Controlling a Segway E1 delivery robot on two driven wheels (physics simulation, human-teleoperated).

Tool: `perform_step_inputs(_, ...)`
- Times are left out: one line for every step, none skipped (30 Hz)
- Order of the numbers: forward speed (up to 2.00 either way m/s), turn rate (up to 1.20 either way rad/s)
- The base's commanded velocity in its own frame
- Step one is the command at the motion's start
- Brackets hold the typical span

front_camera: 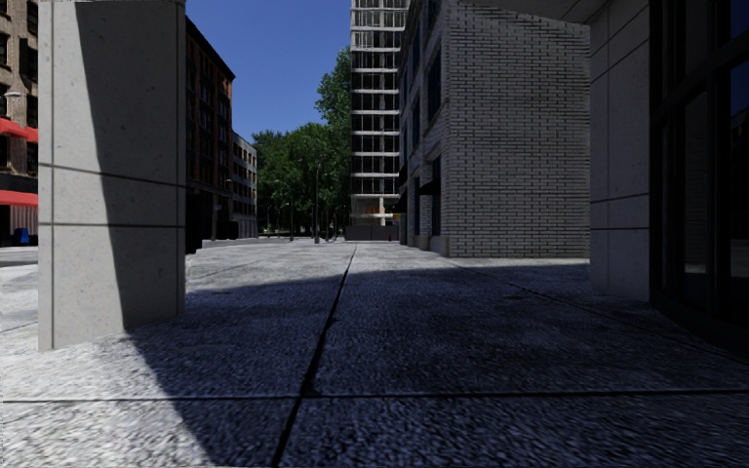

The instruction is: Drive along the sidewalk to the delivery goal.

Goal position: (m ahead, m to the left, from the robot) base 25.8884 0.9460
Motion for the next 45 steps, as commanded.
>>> perform_step_inputs(2.0, 0.05)
perform_step_inputs(2.0, 0.1)
perform_step_inputs(2.0, 0.1)
perform_step_inputs(2.0, 0.2)
perform_step_inputs(2.0, 0.37)
perform_step_inputs(2.0, 0.46)
perform_step_inputs(2.0, 0.46)
perform_step_inputs(2.0, 0.49)
perform_step_inputs(2.0, 0.48)
perform_step_inputs(2.0, 0.33)
perform_step_inputs(2.0, 0.33)
perform_step_inputs(2.0, 0.11)
perform_step_inputs(2.0, 0.0)
perform_step_inputs(2.0, 0.0)
perform_step_inputs(2.0, 0.0)
perform_step_inputs(2.0, 0.0)
perform_step_inputs(2.0, 0.0)
perform_step_inputs(2.0, 0.0)
perform_step_inputs(2.0, 0.0)
perform_step_inputs(2.0, 0.0)
perform_step_inputs(2.0, 0.0)
perform_step_inputs(2.0, 0.0)
perform_step_inputs(2.0, 0.0)
perform_step_inputs(2.0, 0.0)
perform_step_inputs(2.0, 0.0)
perform_step_inputs(2.0, 0.0)
perform_step_inputs(2.0, 0.0)
perform_step_inputs(2.0, 0.0)
perform_step_inputs(2.0, 0.0)
perform_step_inputs(2.0, 0.0)
perform_step_inputs(2.0, 0.0)
perform_step_inputs(2.0, 0.0)
perform_step_inputs(2.0, 0.0)
perform_step_inputs(2.0, 0.0)
perform_step_inputs(2.0, 0.0)
perform_step_inputs(2.0, 0.0)
perform_step_inputs(2.0, 0.0)
perform_step_inputs(2.0, 0.0)
perform_step_inputs(2.0, 0.0)
perform_step_inputs(2.0, 0.0)
perform_step_inputs(2.0, 0.0)
perform_step_inputs(2.0, 0.0)
perform_step_inputs(2.0, 0.0)
perform_step_inputs(2.0, 0.0)
perform_step_inputs(2.0, 0.0)
